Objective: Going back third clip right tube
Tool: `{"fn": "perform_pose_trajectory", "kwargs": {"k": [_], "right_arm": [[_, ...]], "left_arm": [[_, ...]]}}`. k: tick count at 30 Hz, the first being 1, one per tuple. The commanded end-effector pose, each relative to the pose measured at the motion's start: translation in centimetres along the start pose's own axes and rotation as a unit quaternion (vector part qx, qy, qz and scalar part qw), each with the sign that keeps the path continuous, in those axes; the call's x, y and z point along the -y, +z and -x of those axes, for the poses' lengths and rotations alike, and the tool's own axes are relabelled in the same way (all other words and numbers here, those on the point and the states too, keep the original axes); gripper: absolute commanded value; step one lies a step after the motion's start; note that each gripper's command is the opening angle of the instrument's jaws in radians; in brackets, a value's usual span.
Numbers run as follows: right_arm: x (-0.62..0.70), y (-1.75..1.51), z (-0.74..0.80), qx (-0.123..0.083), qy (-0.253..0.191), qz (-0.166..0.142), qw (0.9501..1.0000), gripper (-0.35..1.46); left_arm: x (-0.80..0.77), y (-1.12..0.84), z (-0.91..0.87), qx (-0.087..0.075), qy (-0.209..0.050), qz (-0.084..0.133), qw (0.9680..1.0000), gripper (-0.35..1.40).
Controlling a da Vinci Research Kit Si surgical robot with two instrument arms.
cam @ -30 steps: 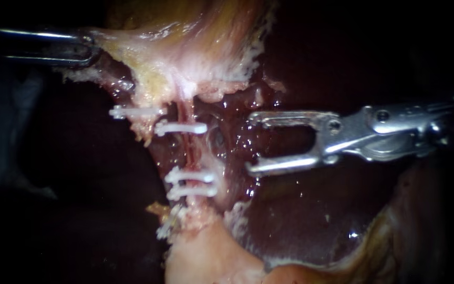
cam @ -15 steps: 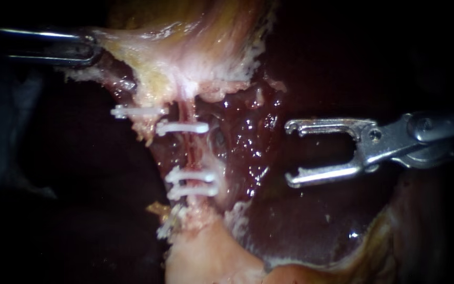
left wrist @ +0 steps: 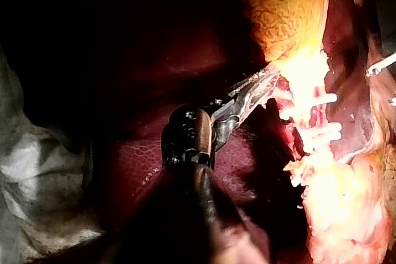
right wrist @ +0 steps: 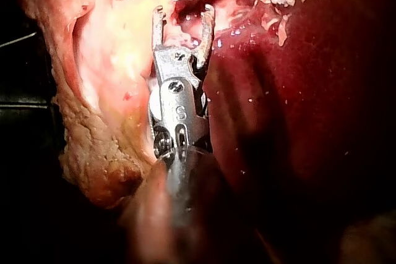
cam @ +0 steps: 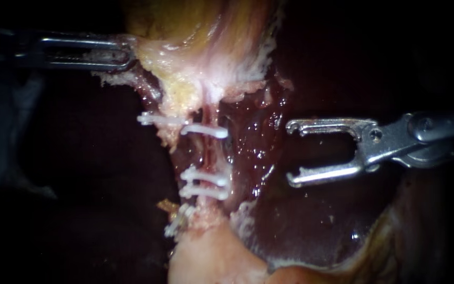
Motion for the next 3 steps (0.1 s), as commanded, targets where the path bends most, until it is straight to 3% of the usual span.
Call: {"fn": "perform_pose_trajectory", "kwargs": {"k": [1,3], "right_arm": [[0.0,0.0,0.0,0.0,0.0,0.0,1.0,0.5],[0.0,0.0,0.0,0.0,0.0,0.0,1.0,0.5]], "left_arm": [[0.0,-0.01,0.0,0.0,0.0,0.0,1.0,-0.35],[0.0,-0.02,0.0,0.001,0.0,0.0,1.0,-0.35]]}}
